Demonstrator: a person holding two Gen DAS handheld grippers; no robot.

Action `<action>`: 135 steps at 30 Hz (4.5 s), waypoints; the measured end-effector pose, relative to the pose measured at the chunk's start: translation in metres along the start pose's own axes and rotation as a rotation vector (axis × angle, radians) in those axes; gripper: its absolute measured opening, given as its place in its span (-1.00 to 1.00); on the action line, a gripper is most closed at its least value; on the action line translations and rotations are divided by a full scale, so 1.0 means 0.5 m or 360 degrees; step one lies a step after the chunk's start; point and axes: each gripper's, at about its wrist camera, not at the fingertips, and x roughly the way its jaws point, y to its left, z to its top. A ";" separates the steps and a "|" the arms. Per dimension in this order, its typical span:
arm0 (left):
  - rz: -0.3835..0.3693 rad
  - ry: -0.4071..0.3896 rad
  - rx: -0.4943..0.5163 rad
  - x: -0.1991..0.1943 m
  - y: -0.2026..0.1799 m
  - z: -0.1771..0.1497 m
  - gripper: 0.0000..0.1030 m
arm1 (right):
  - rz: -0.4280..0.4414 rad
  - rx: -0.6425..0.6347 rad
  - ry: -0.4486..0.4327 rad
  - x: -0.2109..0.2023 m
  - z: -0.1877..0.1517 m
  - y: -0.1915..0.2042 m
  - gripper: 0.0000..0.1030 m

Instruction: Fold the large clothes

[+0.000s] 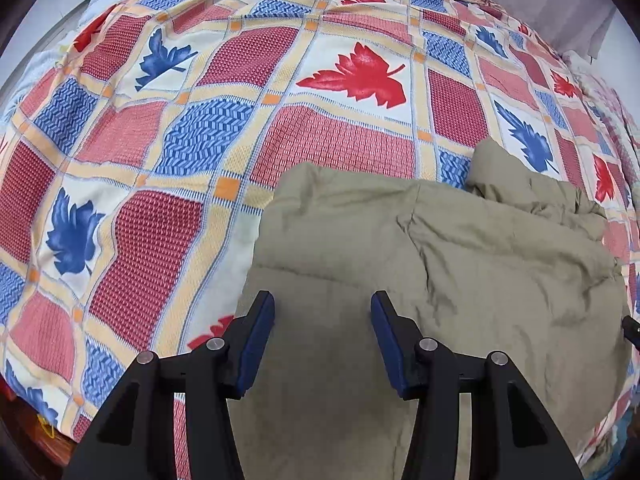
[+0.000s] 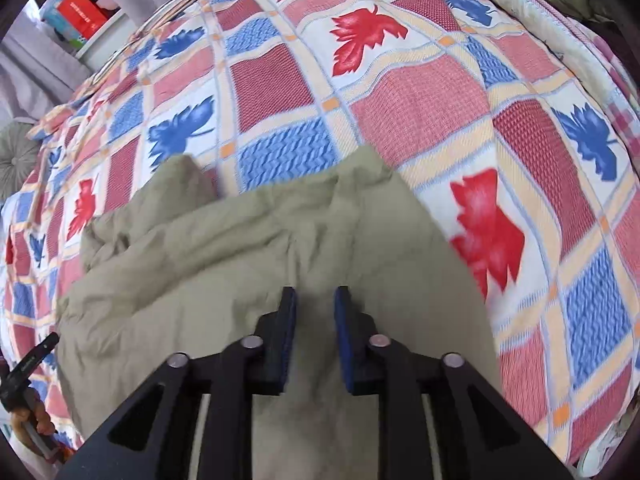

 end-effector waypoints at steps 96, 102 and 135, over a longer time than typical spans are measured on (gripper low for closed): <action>-0.0988 0.0529 -0.0047 0.159 0.139 -0.047 1.00 | 0.0432 0.0098 0.0492 0.043 -0.267 0.241 0.69; -0.1134 0.0580 0.0071 0.195 0.045 -0.020 1.00 | 0.0464 0.0080 0.0503 0.062 -0.271 0.232 0.69; -0.1227 0.0434 0.0327 -0.165 -0.313 0.025 -0.45 | 0.0495 -0.0030 0.0102 0.220 -0.024 0.275 -0.80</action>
